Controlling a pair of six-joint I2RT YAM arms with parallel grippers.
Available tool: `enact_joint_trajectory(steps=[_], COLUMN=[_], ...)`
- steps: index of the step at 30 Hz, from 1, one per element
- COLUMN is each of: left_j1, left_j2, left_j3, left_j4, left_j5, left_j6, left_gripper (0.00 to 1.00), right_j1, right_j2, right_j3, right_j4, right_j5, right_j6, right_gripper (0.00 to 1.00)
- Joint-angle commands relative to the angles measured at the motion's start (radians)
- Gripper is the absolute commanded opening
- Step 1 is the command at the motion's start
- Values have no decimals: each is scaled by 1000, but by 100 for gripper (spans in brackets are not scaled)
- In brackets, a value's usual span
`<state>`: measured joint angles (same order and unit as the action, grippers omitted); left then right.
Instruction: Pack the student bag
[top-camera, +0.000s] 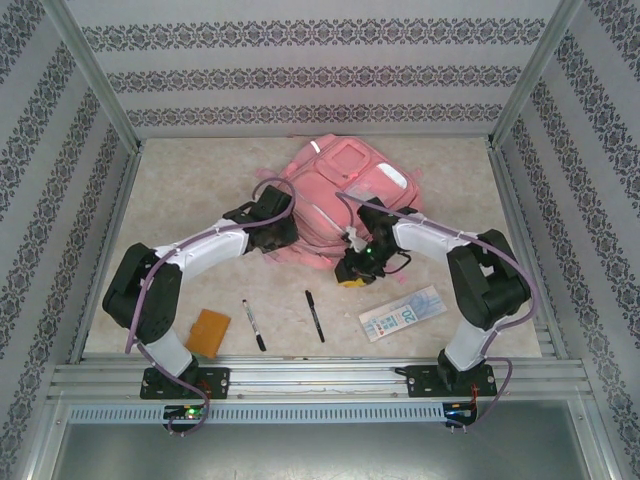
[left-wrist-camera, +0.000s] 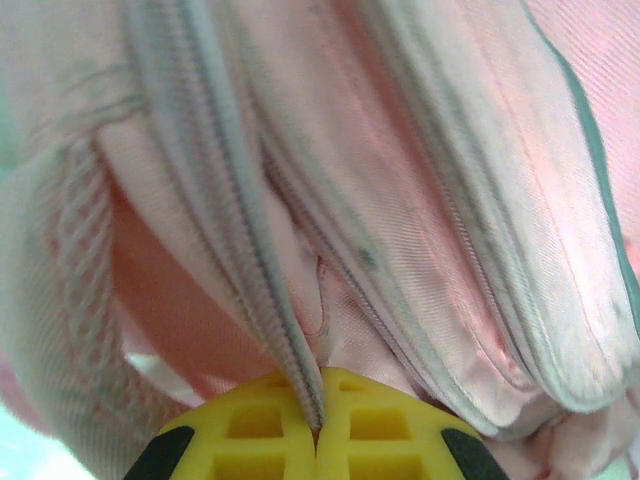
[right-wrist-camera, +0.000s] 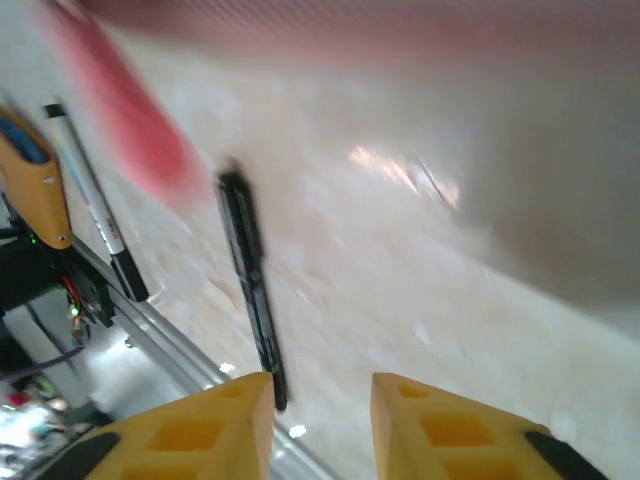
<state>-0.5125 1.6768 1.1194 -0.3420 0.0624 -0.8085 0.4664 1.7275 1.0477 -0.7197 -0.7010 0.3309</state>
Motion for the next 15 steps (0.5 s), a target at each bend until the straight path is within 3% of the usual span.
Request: enact_joint_trajectory(steps=[1, 5, 7, 8, 9, 10, 12, 14, 15], left_j1=[26, 19, 13, 9, 4, 2, -1, -2, -1], left_j2=[9, 8, 2, -3, -8, -15, -28, -41, -45], left_j3=[3, 0, 3, 4, 4, 2, 3, 18, 35], left_j4=[76, 83, 83, 83, 83, 88, 91, 64, 35], left_j5=[-29, 4, 22, 30, 37, 42, 64, 72, 69], left_j6=[14, -15, -30, -37, -43, -51, -55, -27, -1], left_gripper=[0, 0, 0, 0, 0, 4, 34, 43, 46], right_j1=[2, 38, 86, 113, 124, 118, 76, 21, 15], right_j2=[-135, -331, -436, -487, -531, -567, -632, -670, -661], right_j3=[-42, -93, -139, -173, -209, -242, -316, -410, -417], right_j4=[32, 145, 219, 266, 319, 370, 421, 575, 574], right_j5=[22, 335, 505, 588, 628, 633, 589, 415, 395], right_j6=[116, 116, 61, 41, 41, 67, 170, 222, 253], right_gripper=[43, 54, 64, 94, 98, 98, 98, 98, 94])
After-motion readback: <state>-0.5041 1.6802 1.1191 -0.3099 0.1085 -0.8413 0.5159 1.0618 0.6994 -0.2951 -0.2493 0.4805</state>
